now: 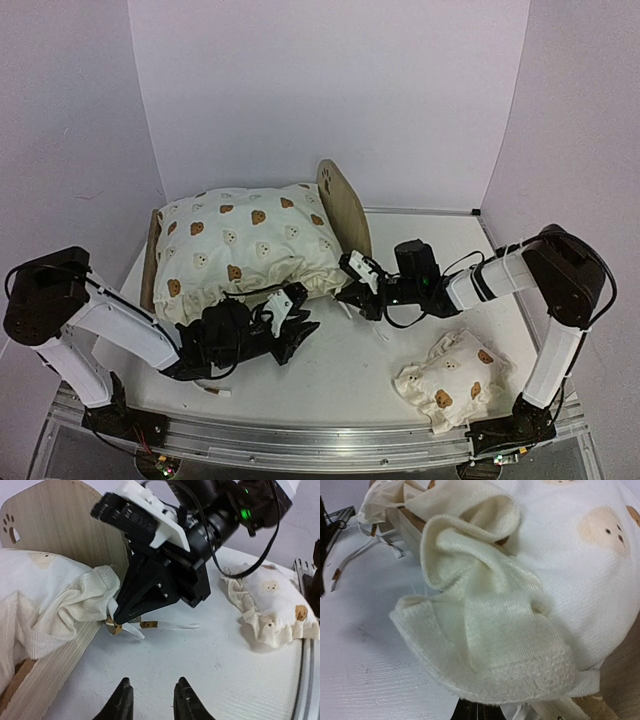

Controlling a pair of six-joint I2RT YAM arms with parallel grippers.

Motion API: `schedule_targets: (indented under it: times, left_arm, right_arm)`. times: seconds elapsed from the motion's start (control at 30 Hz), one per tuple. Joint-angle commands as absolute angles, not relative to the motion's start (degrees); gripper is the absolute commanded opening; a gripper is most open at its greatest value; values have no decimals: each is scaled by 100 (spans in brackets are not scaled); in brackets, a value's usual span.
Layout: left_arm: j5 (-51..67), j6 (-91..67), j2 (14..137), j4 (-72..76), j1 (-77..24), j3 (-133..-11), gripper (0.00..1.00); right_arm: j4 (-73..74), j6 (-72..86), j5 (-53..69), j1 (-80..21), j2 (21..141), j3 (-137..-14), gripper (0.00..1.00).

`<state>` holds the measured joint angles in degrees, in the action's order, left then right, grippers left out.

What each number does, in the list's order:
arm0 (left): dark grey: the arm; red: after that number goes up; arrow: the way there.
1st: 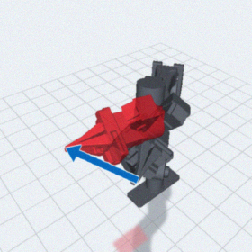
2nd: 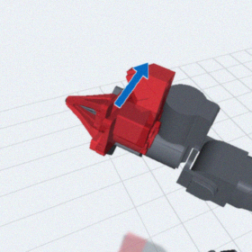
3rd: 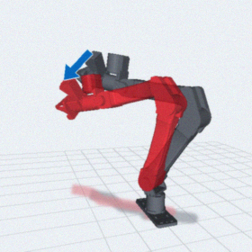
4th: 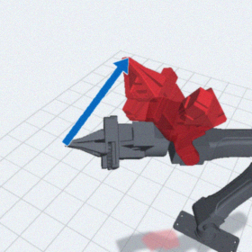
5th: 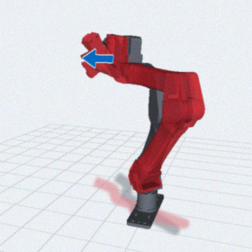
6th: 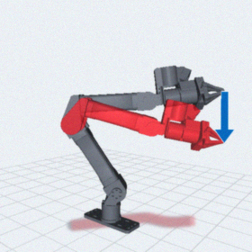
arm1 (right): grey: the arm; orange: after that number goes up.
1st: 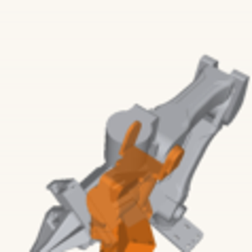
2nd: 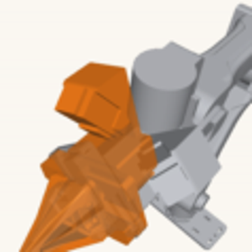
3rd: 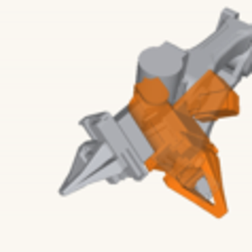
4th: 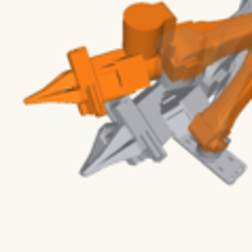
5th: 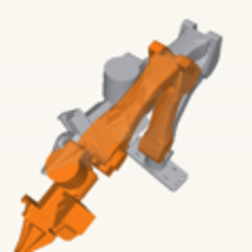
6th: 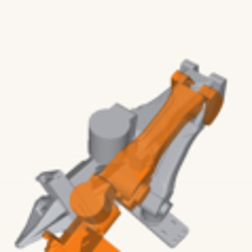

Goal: Set up the pet bed

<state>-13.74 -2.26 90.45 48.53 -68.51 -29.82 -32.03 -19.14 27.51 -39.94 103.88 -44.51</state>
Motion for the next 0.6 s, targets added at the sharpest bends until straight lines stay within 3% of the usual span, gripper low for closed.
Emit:
schedule_targets:
  times: [0.0,0.27,0.57]
  left_arm:
    - [-152,1678,9577,5296,-6304,-3474,27]
    - [311,2900,10552,5300,-5801,-4358,40]
    - [1038,3289,10776,4842,-5538,-4768,30]
  right_arm:
    - [-2160,-2661,4711,-3804,10448,-5145,0]
    - [-1375,-3079,5018,-3724,10606,-5652,0]
    - [-1252,-3162,5080,-3692,10627,-5707,0]
